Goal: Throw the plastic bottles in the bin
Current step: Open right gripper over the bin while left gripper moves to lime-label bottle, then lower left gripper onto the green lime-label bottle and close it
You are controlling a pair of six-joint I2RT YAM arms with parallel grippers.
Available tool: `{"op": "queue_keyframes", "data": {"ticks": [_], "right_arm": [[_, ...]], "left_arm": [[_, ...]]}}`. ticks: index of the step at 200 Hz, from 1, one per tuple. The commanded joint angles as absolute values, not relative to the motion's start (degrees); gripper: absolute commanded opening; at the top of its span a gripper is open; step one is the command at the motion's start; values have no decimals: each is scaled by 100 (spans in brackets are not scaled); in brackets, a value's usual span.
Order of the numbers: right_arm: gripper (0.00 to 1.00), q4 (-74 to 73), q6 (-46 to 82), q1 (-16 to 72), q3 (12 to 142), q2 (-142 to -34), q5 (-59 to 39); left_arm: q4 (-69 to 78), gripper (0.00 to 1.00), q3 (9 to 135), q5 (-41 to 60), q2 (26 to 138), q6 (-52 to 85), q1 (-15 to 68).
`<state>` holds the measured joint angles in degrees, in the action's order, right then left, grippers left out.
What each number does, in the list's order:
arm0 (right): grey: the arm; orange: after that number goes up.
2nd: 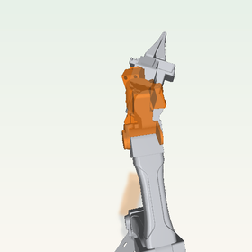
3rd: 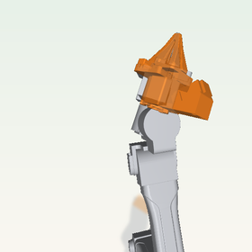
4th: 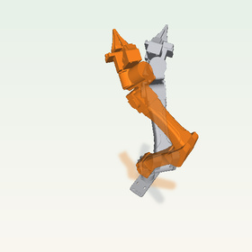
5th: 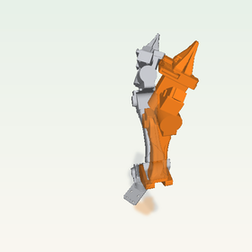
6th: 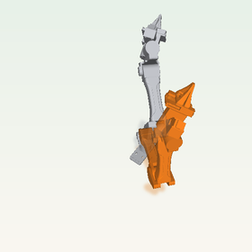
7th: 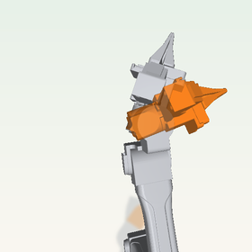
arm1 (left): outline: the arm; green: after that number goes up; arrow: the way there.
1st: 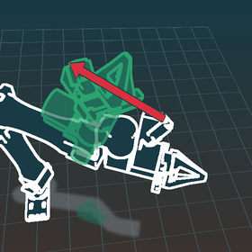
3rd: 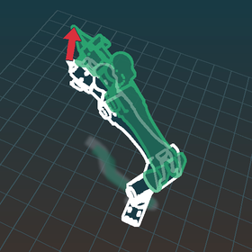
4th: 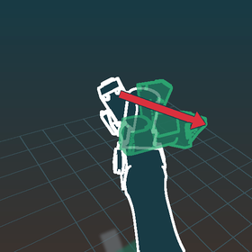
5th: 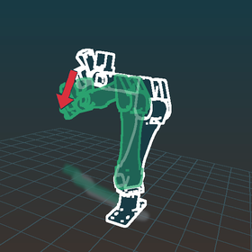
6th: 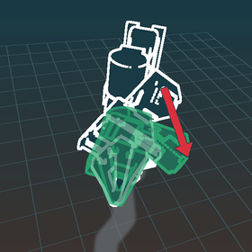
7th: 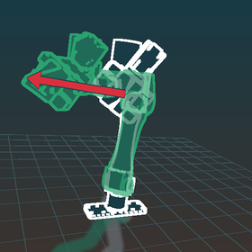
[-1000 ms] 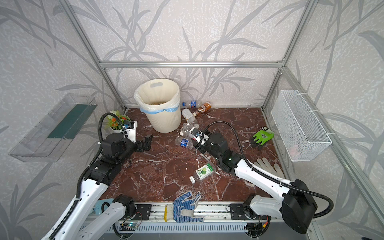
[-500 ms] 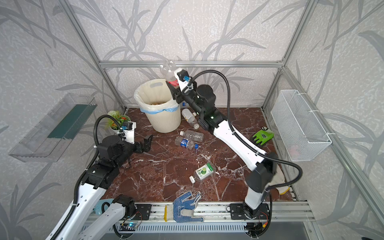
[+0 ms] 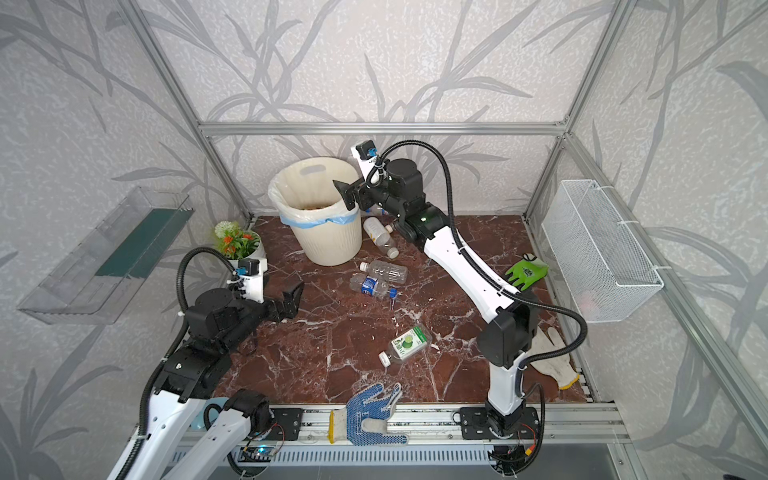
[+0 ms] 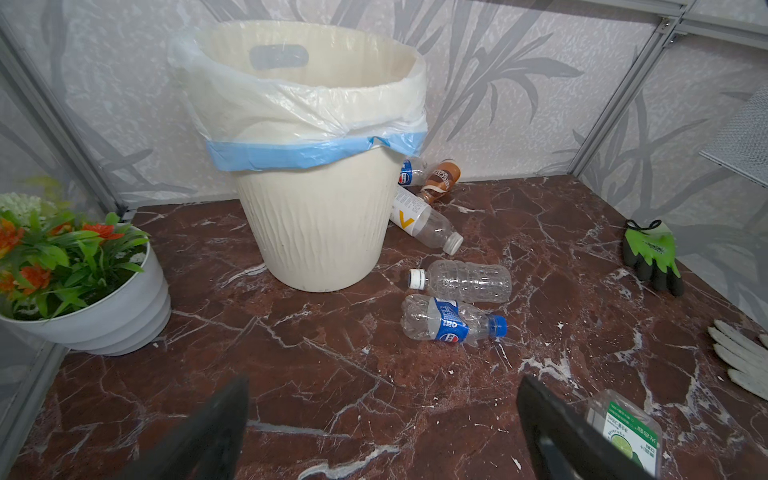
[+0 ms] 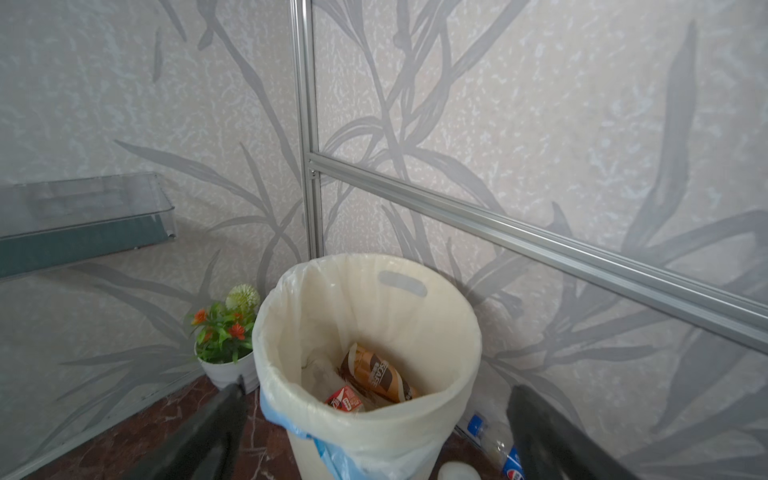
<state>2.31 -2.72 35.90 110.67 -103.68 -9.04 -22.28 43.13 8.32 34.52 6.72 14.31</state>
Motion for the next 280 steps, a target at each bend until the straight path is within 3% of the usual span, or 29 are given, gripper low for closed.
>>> {"op": "queue_keyframes", "data": {"ticks": [1, 103, 168, 280], "right_arm": [[98, -501, -143, 3330, 9967, -9205, -777], [99, -23, 1053, 1477, 5369, -6330, -138], [99, 90, 1546, 584, 4736, -5949, -467], [100, 188, 1571, -12, 4362, -5572, -703]], "left_arm": [[-2180, 99, 4573, 1321, 3783, 708, 1561], [-2716, 99, 5730, 629, 6678, -429, 4502], [-2524, 99, 6369, 686, 8560, -32, 5476], [-2704, 99, 7392, 627, 10515, 483, 5983]]}}
